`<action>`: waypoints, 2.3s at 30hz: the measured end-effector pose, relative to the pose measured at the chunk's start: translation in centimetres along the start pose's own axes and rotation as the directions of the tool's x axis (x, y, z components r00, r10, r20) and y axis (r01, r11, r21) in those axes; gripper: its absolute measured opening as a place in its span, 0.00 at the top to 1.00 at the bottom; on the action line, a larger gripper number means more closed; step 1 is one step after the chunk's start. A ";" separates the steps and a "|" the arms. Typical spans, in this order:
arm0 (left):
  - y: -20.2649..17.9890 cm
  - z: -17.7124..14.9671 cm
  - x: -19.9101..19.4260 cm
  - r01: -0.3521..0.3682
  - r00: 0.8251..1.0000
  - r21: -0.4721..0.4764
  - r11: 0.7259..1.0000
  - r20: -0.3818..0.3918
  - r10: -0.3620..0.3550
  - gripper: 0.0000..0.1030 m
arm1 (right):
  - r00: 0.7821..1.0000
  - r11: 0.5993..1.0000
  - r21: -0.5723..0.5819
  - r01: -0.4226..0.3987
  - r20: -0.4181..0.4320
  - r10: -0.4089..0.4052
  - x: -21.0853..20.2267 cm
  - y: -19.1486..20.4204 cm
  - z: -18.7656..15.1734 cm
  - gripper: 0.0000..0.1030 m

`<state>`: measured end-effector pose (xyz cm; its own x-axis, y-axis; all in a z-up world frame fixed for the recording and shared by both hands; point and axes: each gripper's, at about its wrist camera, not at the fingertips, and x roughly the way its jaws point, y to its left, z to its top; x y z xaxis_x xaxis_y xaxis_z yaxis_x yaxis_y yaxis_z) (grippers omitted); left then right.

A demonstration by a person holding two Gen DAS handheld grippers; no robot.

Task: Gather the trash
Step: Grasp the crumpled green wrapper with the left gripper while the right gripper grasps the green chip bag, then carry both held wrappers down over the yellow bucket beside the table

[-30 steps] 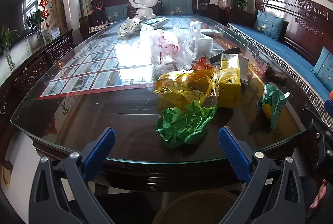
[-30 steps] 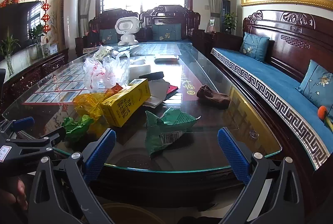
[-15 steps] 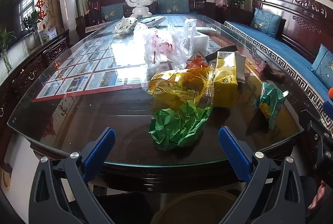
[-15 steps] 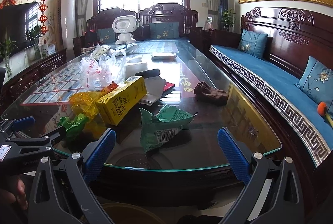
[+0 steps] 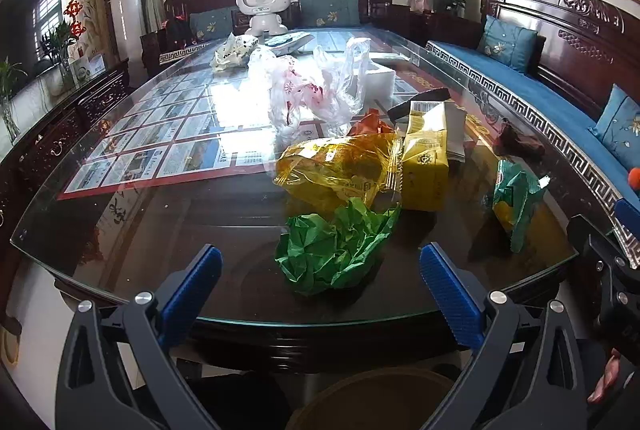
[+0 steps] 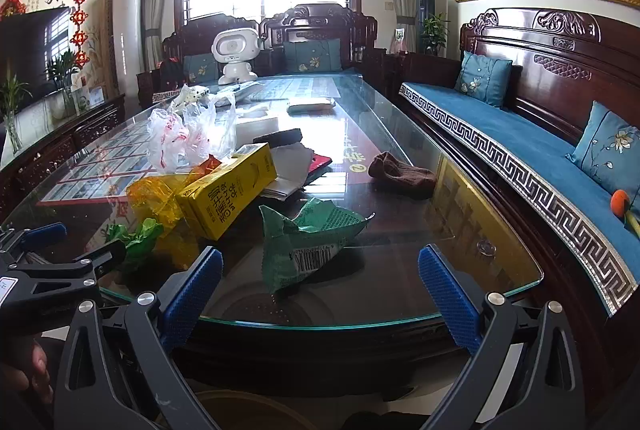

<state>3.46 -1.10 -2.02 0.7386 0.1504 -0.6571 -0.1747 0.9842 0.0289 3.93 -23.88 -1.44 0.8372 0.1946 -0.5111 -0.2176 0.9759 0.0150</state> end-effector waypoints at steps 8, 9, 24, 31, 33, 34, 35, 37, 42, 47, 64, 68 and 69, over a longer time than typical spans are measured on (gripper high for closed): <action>0.2 0.0 0.6 0.001 1.000 -0.005 1.000 -0.004 -0.001 0.04 | 1.000 1.000 -0.001 -0.006 -0.007 0.006 0.3 0.1 -0.2 0.08; 0.2 0.1 0.8 -0.001 1.000 -0.002 1.000 -0.005 0.001 0.04 | 1.000 1.000 0.000 -0.007 -0.009 0.007 0.3 0.2 -0.2 0.08; 0.3 1.2 3.7 0.054 0.998 0.018 0.998 -0.016 -0.054 0.73 | 1.000 1.000 -0.001 -0.013 -0.028 0.013 1.2 -0.1 0.1 0.08; 1.1 0.8 2.7 0.099 0.995 0.004 0.995 0.002 -0.099 0.84 | 0.993 0.998 0.034 -0.060 -0.099 0.063 4.7 0.1 0.6 0.08; 1.4 0.6 2.5 0.114 0.993 -0.004 0.993 0.004 -0.114 0.84 | 0.989 0.997 0.043 -0.060 -0.132 0.065 6.1 0.3 0.8 0.08; 1.6 0.5 2.4 0.126 0.992 -0.010 0.992 0.004 -0.126 0.84 | 0.988 0.997 0.045 -0.056 -0.143 0.062 6.7 0.3 0.9 0.08; 1.8 0.4 2.3 0.138 0.990 -0.015 0.990 0.003 -0.138 0.84 | 0.987 0.998 0.043 -0.046 -0.152 0.052 7.2 0.4 0.9 0.08; 2.0 0.3 2.2 0.154 0.988 -0.022 0.988 0.002 -0.154 0.84 | 0.984 0.999 0.034 -0.032 -0.172 0.037 8.0 0.7 1.0 0.16; 2.7 0.1 1.8 0.178 0.984 -0.033 0.983 0.004 -0.178 0.84 | 0.978 0.994 0.071 -0.086 -0.185 0.098 8.5 0.3 0.8 0.51; 2.9 -0.1 1.2 0.214 0.977 -0.034 0.976 0.011 -0.214 0.92 | 0.970 0.981 0.090 -0.171 -0.161 0.184 7.6 -0.1 0.4 0.86; 2.7 -3.8 -5.3 0.312 0.948 0.025 0.950 0.052 -0.312 0.93 | 0.953 0.956 0.013 -0.293 -0.078 0.293 -3.9 0.6 -3.2 0.86; 3.1 -4.9 -6.4 0.296 0.953 0.024 0.955 0.066 -0.297 0.93 | 0.949 0.952 0.022 -0.305 -0.080 0.306 -5.6 0.5 -4.3 0.86; 3.3 -4.9 -6.3 0.270 0.960 0.022 0.963 0.076 -0.271 0.93 | 0.948 0.951 0.023 -0.307 -0.077 0.308 -5.8 0.5 -4.3 0.86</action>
<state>-4.95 0.70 -1.46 0.8054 -0.1152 -0.5814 0.0454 0.9900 -0.1333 -3.20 -24.94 -2.16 0.6882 0.4777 -0.5460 -0.4531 0.8708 0.1908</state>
